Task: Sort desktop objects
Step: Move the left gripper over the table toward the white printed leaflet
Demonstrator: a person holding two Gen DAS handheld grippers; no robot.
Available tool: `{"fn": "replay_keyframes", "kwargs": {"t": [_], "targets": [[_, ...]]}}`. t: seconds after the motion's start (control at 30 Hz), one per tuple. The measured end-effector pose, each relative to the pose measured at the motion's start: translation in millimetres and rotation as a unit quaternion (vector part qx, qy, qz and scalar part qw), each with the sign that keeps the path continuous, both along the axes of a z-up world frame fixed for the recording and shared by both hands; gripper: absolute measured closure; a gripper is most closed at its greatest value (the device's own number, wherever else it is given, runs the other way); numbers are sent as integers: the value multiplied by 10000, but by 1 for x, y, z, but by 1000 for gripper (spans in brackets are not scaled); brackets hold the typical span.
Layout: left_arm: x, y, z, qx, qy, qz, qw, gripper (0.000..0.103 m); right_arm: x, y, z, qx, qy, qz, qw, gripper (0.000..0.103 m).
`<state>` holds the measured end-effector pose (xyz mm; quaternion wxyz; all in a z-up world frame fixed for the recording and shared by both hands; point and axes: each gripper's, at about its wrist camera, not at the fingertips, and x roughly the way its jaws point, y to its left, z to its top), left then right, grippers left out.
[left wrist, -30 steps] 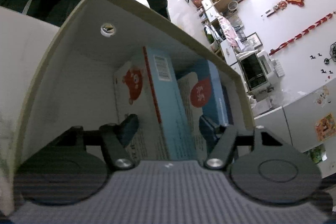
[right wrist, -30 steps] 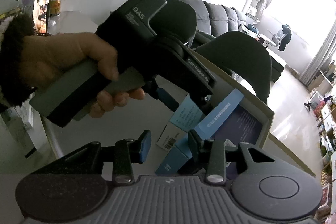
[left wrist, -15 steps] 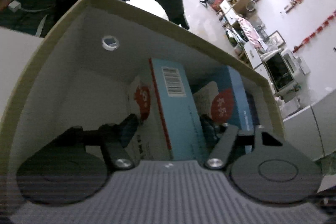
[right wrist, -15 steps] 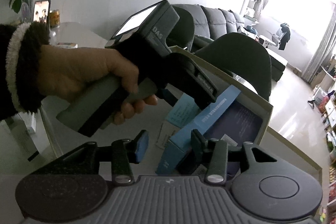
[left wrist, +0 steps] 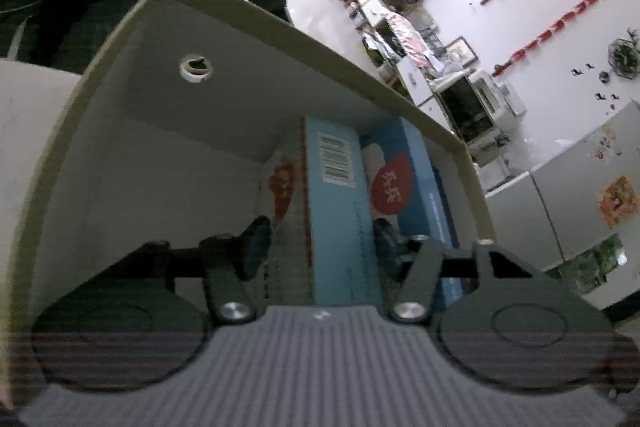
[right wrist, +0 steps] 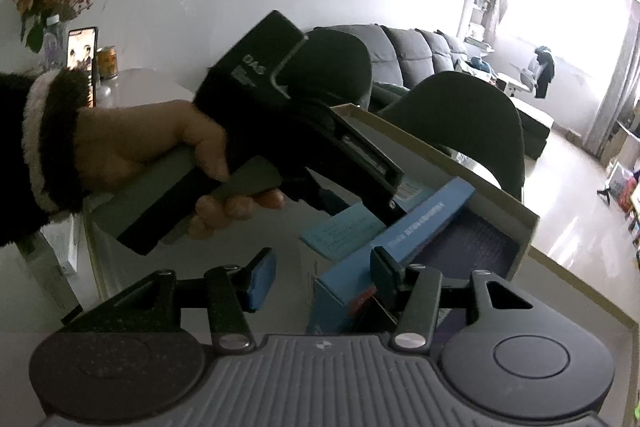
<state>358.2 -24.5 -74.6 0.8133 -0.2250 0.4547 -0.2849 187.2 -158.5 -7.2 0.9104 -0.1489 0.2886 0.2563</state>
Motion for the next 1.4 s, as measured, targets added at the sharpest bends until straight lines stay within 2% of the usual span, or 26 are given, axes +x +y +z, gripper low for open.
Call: {"fn": "replay_keyframes", "kwargs": {"t": [0.03, 0.17, 0.23, 0.4, 0.5, 0.6, 0.73, 1.0, 1.17, 1.4], "targets": [[-2, 0, 1, 26, 35, 63, 10000, 29, -1, -2, 1, 9, 13, -33, 10000, 47], [-14, 2, 12, 71, -112, 139, 9998, 25, -8, -6, 7, 24, -3, -135, 9999, 44], [-23, 4, 22, 213, -282, 187, 9992, 16, -13, -9, 11, 59, -10, -177, 9998, 44], [-42, 12, 47, 250, -538, 140, 9981, 11, -28, -7, 23, 66, -76, -293, 9995, 40], [-57, 19, 64, 364, -749, 184, 9964, 6, -39, -2, 30, 43, -162, -328, 9993, 32], [-75, 23, 79, 808, -1087, 362, 9901, 4, -50, 3, 36, 49, -225, -319, 9992, 30], [-96, 28, 94, 1405, -1432, 633, 9776, 3, -64, 10, 41, 79, -294, -353, 9989, 26], [-133, 44, 101, 2168, -1674, 857, 9579, 1, -84, 27, 43, 213, -323, -369, 9986, 23], [-154, 57, 101, 2388, -1724, 903, 9514, 0, -99, 40, 43, 315, -300, -367, 9984, 21], [-174, 92, 101, 2410, -1567, 1103, 9514, 0, -118, 54, 37, 564, -178, -328, 9977, 19]]}}
